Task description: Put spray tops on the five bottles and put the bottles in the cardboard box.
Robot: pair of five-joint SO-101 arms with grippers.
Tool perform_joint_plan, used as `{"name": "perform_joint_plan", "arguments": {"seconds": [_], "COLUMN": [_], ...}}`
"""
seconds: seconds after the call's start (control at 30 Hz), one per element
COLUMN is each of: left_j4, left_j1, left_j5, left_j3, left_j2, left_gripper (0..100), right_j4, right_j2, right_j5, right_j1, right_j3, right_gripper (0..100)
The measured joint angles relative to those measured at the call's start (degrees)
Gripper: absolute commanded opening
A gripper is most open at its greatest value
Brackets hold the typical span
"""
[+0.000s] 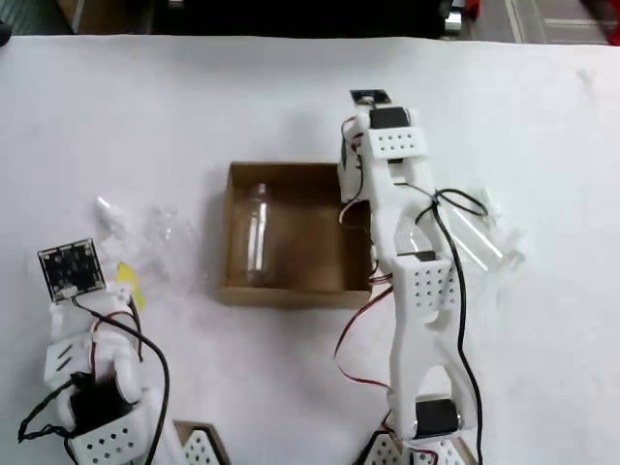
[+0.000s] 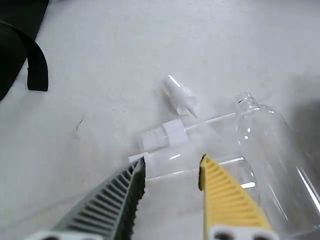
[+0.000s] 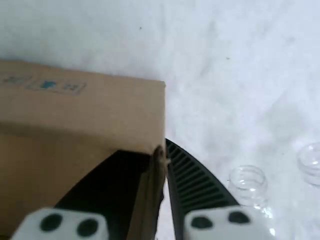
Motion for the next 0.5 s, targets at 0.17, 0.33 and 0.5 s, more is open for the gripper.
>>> {"name": "perform_joint_plan", "arguments": {"seconds": [0.17,0.33,0.5], "left_j4": [0.0,0.0,0.0], "left_j1": [0.0,0.0,0.0], "left_j5": [0.0,0.0,0.0], "left_j3": [0.0,0.0,0.0], "left_j2": [0.0,0.0,0.0], "left_gripper": [17,17,17], "right_j4": [0.0,0.0,1.05], "right_j2": [0.0,0.0,0.0], "right_j5": [0.88,0.88,0.88], "right_j1": [0.0,0.0,0.0], "right_j3": [0.0,0.0,0.0], "right_gripper": [1.8,1.9,10.8]}}
